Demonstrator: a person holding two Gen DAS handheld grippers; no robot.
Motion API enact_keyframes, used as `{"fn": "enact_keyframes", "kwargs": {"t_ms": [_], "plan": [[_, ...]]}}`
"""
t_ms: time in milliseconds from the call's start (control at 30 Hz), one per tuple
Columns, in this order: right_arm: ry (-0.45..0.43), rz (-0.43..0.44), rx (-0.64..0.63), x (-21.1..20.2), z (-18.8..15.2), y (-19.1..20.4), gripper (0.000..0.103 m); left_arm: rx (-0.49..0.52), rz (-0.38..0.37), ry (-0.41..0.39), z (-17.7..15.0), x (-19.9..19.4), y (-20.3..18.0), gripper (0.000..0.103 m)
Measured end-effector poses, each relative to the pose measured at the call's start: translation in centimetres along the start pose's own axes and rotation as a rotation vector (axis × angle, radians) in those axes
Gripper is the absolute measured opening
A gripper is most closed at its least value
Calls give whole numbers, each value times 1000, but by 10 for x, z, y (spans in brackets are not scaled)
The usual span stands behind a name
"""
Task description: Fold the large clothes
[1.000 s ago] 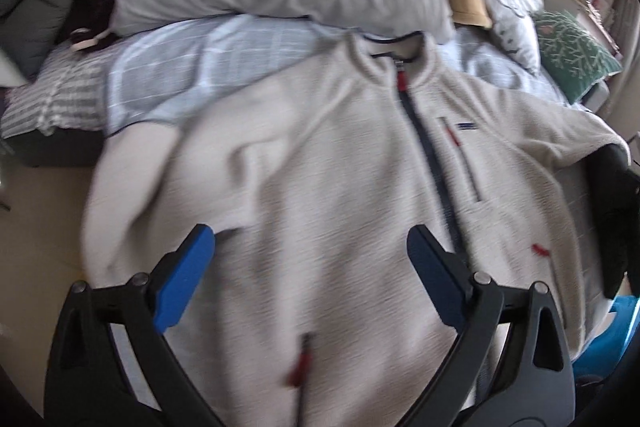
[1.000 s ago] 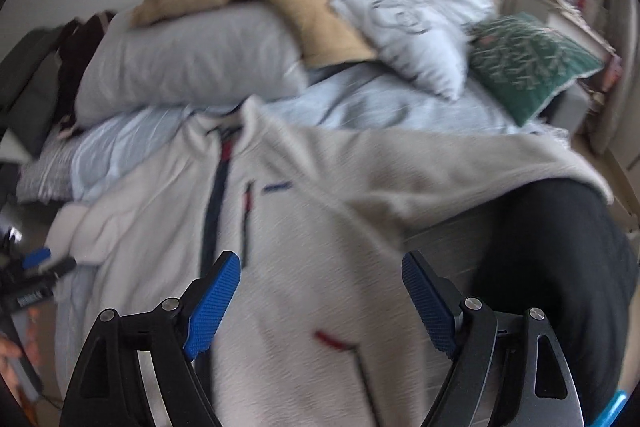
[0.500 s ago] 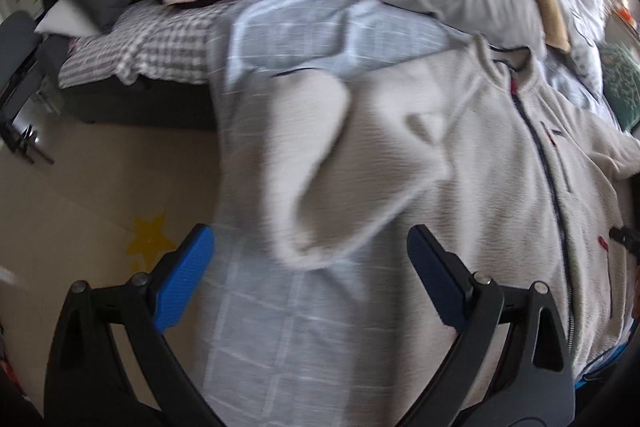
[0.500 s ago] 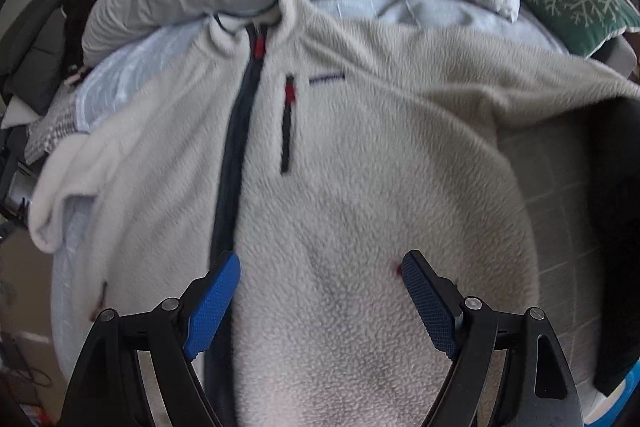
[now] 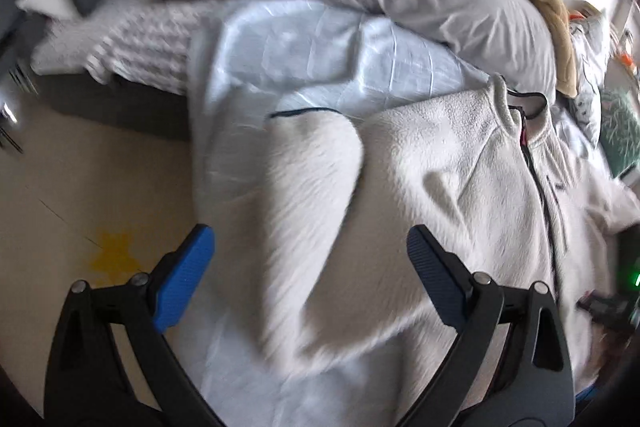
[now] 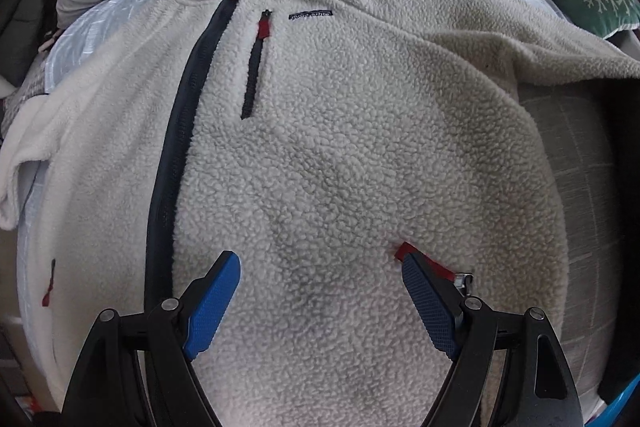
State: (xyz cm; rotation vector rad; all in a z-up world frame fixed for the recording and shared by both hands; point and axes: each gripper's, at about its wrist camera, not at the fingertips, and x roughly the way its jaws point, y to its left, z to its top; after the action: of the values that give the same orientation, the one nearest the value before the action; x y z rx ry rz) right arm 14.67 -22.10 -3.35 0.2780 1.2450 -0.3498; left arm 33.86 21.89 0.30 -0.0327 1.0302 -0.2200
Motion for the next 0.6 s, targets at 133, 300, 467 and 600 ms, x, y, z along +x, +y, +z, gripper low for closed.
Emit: {"fn": "enact_keyframes", "kwargs": {"t_ms": [133,300,467,600], "plan": [[8,4,-1,3,2,2,85,-255,-24,146,18,62,31,61],[14,-12,-12,10,6,1,85,-399,-71,-15,13,36,56,16],[19,-8,9,18,14,-6,85,-351,108,-445,15,-63,97,16],[24,21,30,25,19,-9,85,-460,228,-602,10,-93,155,16]]}}
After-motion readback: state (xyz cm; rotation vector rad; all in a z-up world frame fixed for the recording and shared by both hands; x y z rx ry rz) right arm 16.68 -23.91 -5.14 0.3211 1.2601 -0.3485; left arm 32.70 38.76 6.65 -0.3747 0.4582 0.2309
